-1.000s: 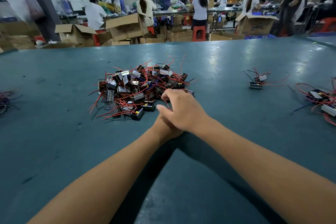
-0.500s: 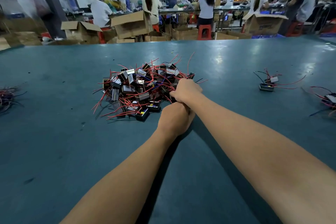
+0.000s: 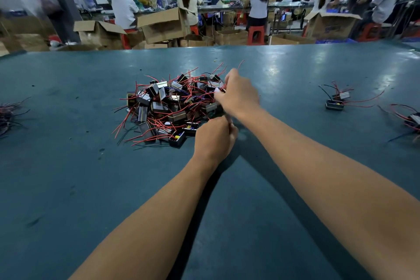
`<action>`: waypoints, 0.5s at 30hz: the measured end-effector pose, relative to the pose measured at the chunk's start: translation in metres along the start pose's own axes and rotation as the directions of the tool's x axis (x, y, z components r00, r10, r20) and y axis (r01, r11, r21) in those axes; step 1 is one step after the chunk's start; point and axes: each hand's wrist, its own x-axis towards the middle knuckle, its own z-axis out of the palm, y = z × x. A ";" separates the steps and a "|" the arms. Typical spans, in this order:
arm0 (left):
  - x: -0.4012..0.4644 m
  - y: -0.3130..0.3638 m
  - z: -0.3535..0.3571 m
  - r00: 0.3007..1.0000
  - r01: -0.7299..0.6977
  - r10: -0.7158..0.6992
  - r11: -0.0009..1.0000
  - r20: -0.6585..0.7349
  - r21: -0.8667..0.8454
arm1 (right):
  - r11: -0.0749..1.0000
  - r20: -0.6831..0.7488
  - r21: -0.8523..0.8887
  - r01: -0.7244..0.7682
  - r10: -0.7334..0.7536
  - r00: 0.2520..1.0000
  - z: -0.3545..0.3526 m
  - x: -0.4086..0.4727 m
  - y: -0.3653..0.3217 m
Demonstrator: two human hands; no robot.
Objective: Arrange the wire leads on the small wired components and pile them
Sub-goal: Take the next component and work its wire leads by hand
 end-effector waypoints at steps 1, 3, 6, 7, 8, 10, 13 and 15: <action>0.001 -0.002 0.001 0.999 0.033 -0.033 0.999 -0.009 -0.022 | 0.998 -0.031 0.062 0.028 -0.026 0.999 -0.011 -0.002 0.003; 0.003 -0.007 0.001 0.994 0.106 -0.109 0.986 -0.014 -0.127 | 0.979 -0.102 0.186 0.088 -0.070 0.992 -0.035 -0.010 0.011; 0.005 -0.012 -0.005 0.980 0.185 -0.199 0.899 0.004 -0.397 | 0.938 -0.154 0.313 0.152 -0.107 0.982 -0.064 -0.037 0.024; 0.005 -0.012 -0.009 0.976 0.197 -0.216 0.866 0.011 -0.459 | 0.927 -0.125 0.337 0.164 -0.128 0.984 -0.069 -0.050 0.028; 0.004 -0.011 -0.012 0.974 0.211 -0.226 0.837 0.031 -0.504 | 0.921 -0.095 0.349 0.174 -0.150 0.984 -0.072 -0.064 0.032; 0.002 -0.006 -0.021 0.967 0.254 -0.219 0.793 0.129 -0.553 | 0.911 -0.082 0.352 0.214 -0.198 0.977 -0.077 -0.093 0.041; -0.008 0.005 -0.044 0.919 0.392 -0.185 0.533 0.349 -0.750 | 0.870 -0.045 0.383 0.310 -0.318 0.947 -0.086 -0.128 0.055; -0.021 0.007 -0.063 0.881 0.474 -0.115 0.246 0.460 -0.846 | 0.841 0.099 0.414 0.349 -0.423 0.901 -0.091 -0.143 0.061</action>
